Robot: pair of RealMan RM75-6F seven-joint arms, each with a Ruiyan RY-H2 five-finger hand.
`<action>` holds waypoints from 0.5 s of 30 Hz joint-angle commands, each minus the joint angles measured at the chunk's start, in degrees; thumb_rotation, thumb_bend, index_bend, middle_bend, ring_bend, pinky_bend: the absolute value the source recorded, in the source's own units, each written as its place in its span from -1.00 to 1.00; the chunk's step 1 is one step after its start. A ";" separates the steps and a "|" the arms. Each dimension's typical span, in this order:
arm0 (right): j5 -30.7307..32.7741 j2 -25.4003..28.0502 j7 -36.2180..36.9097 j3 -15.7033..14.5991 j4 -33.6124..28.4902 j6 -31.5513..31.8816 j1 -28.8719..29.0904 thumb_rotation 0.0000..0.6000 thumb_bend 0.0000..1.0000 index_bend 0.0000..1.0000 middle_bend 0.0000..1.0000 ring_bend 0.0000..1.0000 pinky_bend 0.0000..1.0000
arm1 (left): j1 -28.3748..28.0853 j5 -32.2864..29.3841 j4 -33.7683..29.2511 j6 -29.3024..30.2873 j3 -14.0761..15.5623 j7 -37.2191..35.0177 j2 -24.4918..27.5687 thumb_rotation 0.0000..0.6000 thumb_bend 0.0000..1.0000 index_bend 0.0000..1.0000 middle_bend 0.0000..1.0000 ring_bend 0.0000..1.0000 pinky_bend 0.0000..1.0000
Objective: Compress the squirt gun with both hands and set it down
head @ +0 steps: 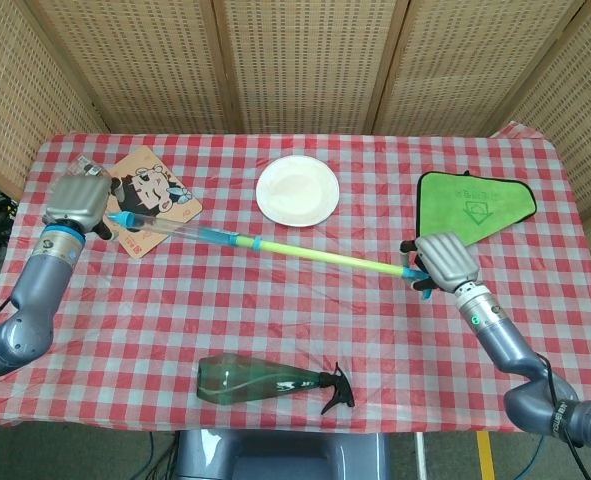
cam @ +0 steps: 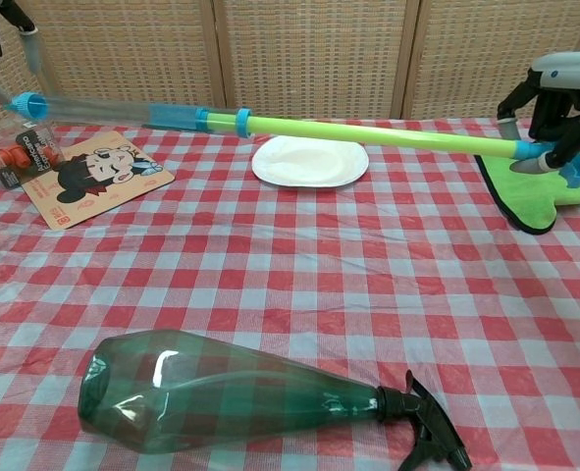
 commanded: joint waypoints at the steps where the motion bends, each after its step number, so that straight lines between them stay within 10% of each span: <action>1: -0.13 0.15 0.35 -0.07 -0.07 -0.18 0.12 1.00 0.01 0.70 1.00 1.00 0.24 | -0.56 0.16 0.22 0.14 0.48 -0.14 -0.56 1.00 -0.62 -0.27 0.77 0.62 0.41; 15: -0.58 0.67 1.40 -0.41 0.17 -0.11 0.12 1.00 0.01 0.70 1.00 1.00 0.24 | -2.68 -0.82 -0.05 1.12 2.68 0.27 -1.82 1.00 -0.62 -0.23 0.77 0.62 0.41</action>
